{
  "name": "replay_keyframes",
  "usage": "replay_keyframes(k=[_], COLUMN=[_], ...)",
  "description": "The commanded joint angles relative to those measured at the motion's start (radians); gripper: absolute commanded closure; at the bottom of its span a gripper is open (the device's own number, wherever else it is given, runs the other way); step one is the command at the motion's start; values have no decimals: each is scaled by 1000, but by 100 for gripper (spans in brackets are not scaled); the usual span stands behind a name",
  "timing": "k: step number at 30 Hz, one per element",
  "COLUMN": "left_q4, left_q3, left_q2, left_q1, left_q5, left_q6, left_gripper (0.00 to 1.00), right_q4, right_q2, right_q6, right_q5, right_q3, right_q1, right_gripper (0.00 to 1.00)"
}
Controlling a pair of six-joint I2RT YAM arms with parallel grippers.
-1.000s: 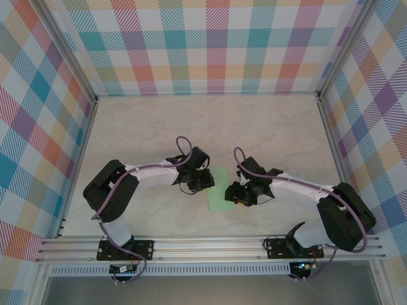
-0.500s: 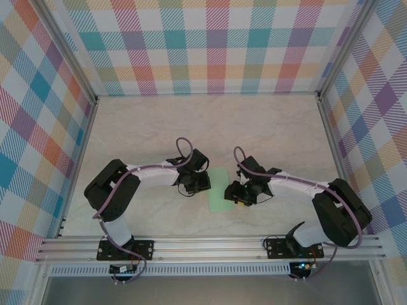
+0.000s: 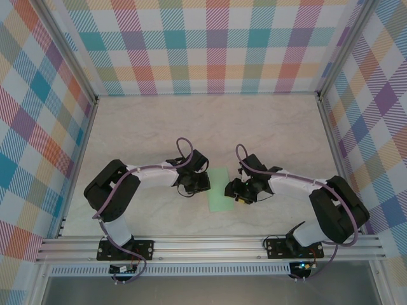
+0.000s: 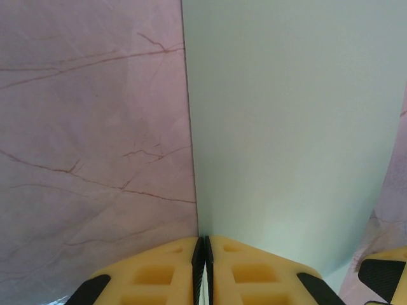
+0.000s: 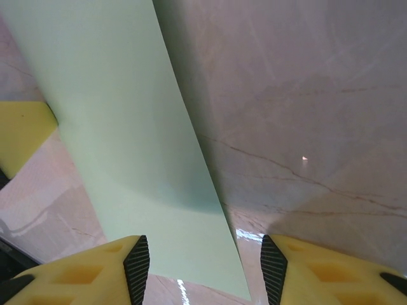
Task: Fold a paper plane with a square sheet of paper (pick it up from the middle)
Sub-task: Third fold the triangle at the center of the table.
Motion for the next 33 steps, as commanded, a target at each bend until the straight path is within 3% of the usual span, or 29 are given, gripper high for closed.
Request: replay_keyframes(k=[1,16,26,33], left_q4=[-88,-78,93,18], left_q3=[-47,27,20,-14], left_q2=[20,-119,20,21], left_q1=[-5,-3,-2,-1], left_q5=[-50,-19,134,53], left_q6=[17,11,-15,-5], left_gripper=[86,83,83,84], right_q4=[30,10,29,29], right_q2=[26,-7,-12,-7], right_q6=[-27,-42,-32,-51], right_q5=[-47,-30,-32,-37], right_q3=[15,9,-2,0], right_q1=[-6,-9,-18,-24], right_gripper=[49,53,52,50])
